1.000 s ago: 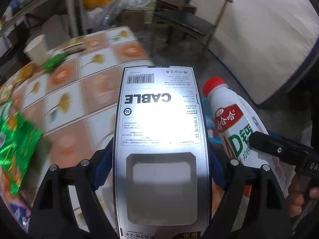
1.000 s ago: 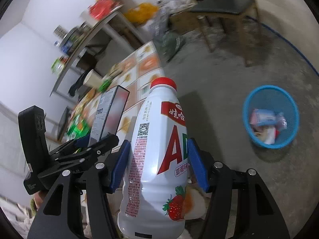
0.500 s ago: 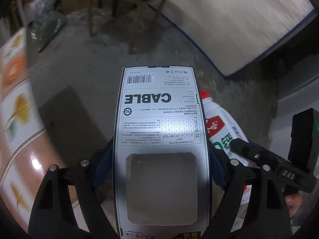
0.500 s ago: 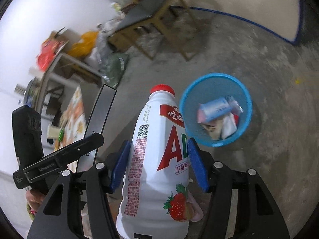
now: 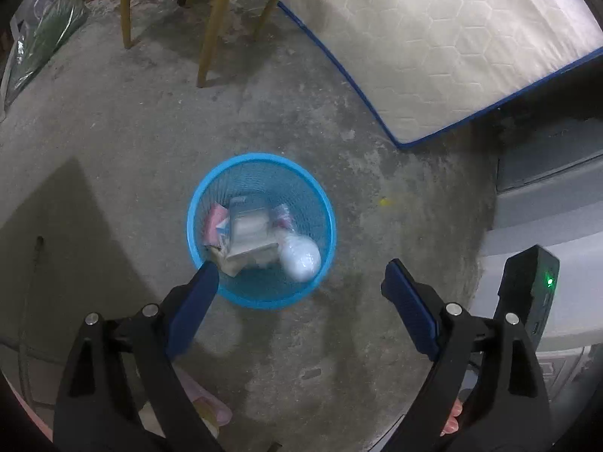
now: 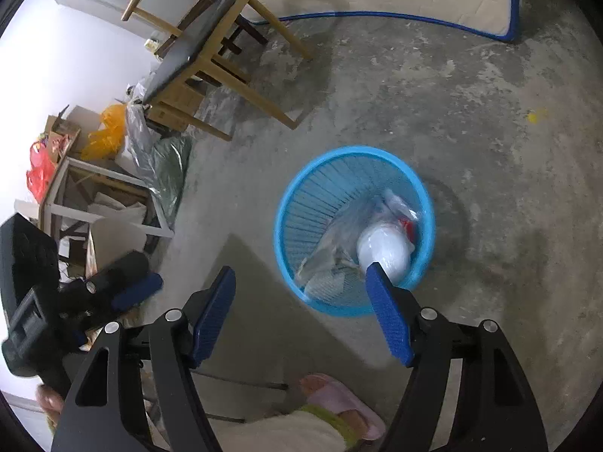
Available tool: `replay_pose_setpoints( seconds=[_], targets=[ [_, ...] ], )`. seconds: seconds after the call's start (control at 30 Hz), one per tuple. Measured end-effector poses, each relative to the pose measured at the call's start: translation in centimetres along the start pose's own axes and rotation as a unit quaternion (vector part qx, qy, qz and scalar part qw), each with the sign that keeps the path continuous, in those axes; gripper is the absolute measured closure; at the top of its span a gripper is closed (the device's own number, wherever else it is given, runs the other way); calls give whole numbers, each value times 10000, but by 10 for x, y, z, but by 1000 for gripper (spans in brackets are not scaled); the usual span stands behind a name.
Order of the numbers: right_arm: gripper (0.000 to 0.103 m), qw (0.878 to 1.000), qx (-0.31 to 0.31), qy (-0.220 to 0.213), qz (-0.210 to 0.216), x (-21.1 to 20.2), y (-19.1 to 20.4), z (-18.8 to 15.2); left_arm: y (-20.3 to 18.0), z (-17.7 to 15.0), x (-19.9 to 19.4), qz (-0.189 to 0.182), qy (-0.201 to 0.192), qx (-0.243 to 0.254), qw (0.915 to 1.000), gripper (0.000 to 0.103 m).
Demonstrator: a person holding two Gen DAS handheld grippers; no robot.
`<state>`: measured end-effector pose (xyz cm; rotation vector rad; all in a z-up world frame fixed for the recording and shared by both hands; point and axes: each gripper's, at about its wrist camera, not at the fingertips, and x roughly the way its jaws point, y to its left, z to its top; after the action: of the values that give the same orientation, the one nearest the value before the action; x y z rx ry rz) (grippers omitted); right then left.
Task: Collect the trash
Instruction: 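Carry the box and bottle over the blue wastebasket and open both tools, then move both tools back over the table toward the snack bags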
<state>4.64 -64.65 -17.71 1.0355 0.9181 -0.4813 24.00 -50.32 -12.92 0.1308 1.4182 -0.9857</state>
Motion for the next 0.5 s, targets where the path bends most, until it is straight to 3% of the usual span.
replay_pose_setpoints(
  seconds=[0.23, 0.5],
  targets=[
    [33, 9997, -153, -86, -189, -34, -13, -39, -5, -31, -43, -140, -297, 166, 9993, 17],
    [33, 9967, -782, -149, -184, -83, 11, -88, -5, -84, -120, -483, -785, 137, 9956, 17]
  ],
)
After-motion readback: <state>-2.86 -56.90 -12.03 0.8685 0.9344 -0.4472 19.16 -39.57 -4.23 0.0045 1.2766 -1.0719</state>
